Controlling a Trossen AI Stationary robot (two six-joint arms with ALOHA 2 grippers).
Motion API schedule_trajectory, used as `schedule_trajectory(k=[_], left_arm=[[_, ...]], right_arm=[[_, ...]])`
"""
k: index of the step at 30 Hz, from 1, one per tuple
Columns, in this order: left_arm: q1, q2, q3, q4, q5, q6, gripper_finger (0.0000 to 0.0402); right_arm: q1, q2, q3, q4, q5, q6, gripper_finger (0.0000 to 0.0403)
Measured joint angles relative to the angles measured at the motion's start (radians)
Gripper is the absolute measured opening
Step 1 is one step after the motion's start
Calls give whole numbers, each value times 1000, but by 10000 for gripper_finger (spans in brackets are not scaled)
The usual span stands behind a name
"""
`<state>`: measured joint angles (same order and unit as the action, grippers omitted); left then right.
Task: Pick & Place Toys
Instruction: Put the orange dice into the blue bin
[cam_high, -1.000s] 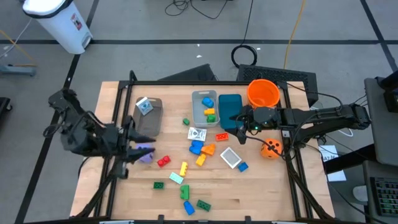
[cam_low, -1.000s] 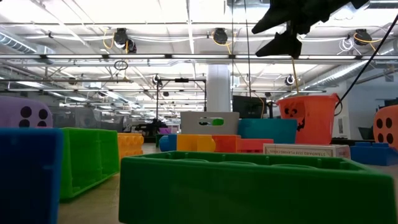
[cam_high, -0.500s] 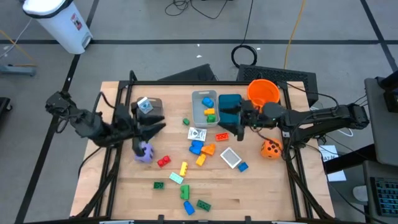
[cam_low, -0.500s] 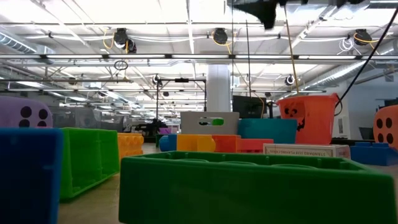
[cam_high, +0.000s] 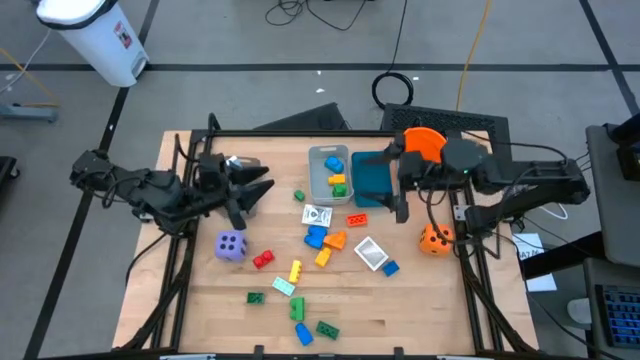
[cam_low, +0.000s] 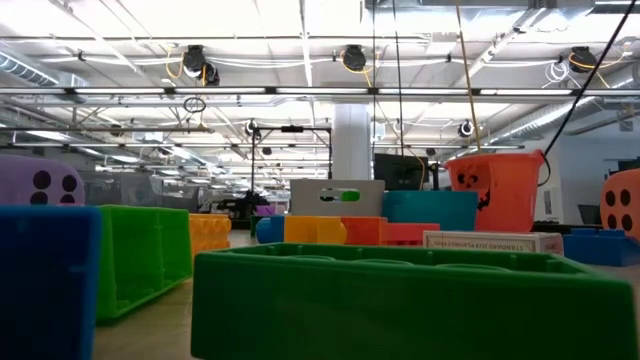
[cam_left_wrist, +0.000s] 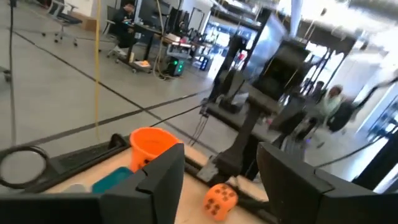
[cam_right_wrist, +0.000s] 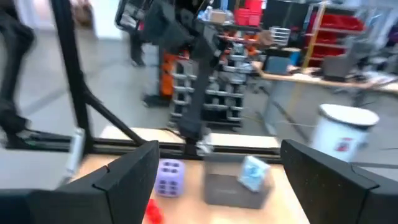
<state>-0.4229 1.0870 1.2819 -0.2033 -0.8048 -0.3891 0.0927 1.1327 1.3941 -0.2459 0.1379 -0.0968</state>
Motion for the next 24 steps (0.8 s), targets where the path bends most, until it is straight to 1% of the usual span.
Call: schedule_trajectory(k=[2, 5, 8, 11, 14, 16, 18, 21, 23, 24], left_arm=[[2, 0, 0, -19, 2, 36, 222], [2, -7, 0, -53, 6, 79, 227], [2, -27, 0, -104, 53, 94, 228], [5, -47, 0, -157, 101, 92, 228], [9, -63, 0, -206, 133, 100, 228], [13, -75, 0, -240, 147, 101, 228], [19, -89, 0, -273, 156, 100, 228], [34, -91, 0, -313, 192, 104, 228], [43, -90, 0, -350, 224, 118, 228], [47, -90, 0, -358, 244, 122, 228]], right_arm=[[37, 28, 88, -108, 84, -51, 325], [92, 71, 194, -172, 228, -99, 325], [140, 111, 305, -222, 369, -138, 325], [200, 147, 433, -345, 546, -180, 325], [274, 188, 563, -506, 752, -164, 325], [320, 211, 628, -600, 844, -106, 325], [356, 223, 665, -676, 880, -12, 325], [393, 224, 673, -799, 880, 144, 325], [411, 225, 673, -923, 868, 272, 325], [414, 226, 673, -992, 837, 346, 325]])
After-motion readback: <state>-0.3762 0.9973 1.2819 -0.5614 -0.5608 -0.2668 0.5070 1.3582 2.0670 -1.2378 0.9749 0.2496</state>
